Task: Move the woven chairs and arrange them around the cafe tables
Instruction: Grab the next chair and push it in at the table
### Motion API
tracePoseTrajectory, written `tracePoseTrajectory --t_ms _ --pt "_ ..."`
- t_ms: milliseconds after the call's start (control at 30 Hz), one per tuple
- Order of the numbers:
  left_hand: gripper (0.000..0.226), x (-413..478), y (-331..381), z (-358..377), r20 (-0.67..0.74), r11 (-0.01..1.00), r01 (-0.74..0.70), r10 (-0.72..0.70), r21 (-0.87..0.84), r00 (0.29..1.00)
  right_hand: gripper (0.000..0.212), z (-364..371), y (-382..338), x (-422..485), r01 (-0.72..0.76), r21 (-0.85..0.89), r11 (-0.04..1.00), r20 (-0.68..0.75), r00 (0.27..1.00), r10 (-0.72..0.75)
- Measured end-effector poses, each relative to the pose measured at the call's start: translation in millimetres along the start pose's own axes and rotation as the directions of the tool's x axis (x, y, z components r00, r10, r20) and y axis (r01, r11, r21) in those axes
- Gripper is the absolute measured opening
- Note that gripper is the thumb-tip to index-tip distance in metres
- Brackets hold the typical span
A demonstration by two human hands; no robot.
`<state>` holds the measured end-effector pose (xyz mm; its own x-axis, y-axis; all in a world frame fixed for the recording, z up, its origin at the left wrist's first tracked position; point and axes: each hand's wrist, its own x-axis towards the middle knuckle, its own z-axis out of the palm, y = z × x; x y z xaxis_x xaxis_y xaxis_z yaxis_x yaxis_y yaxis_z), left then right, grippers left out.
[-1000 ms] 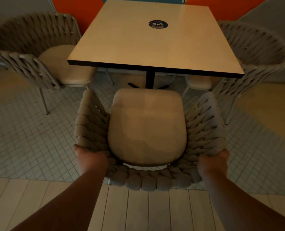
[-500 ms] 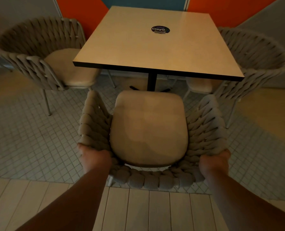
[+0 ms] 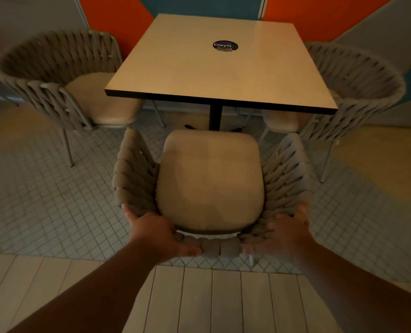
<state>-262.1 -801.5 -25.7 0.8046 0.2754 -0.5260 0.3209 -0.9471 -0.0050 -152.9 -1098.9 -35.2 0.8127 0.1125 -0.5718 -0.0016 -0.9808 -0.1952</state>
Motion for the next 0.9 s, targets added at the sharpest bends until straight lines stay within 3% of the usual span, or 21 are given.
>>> tracePoseTrajectory --t_ms 133,267,433,533,600,700,900 --pt "0.109 -5 1 -5 0.014 1.000 0.014 -0.014 0.005 1.000 0.146 -4 -3 -8 -0.030 0.099 0.995 0.024 0.999 0.028" --pt "0.107 -3 2 -7 0.030 1.000 0.021 -0.021 0.003 0.999 0.153 2 -1 5 -0.002 0.003 1.000 -0.017 1.000 0.002" --pt "0.098 -5 0 -9 0.032 0.999 -0.020 0.021 -0.032 0.999 0.134 -11 -8 -4 0.037 -0.141 0.989 0.078 0.997 -0.026" --pt "0.130 -23 -3 -15 0.044 0.995 -0.086 0.088 -0.047 0.995 0.114 -32 -13 -26 0.052 -0.063 0.997 0.144 0.989 -0.042" --pt "0.144 -42 -8 -26 -0.012 0.990 -0.100 0.099 -0.100 0.995 0.113 -43 -12 -43 0.097 0.055 0.994 0.046 0.994 -0.100" --pt "0.128 -86 -17 -56 -0.134 0.990 -0.119 0.108 -0.076 0.985 0.135 -54 -19 -81 0.155 -0.047 0.987 -0.135 0.978 -0.160" --pt "0.121 -160 -28 -117 -0.279 0.982 -0.094 0.044 -0.166 0.959 0.129 -87 -34 -175 0.212 -0.043 0.976 -0.249 0.944 -0.216"
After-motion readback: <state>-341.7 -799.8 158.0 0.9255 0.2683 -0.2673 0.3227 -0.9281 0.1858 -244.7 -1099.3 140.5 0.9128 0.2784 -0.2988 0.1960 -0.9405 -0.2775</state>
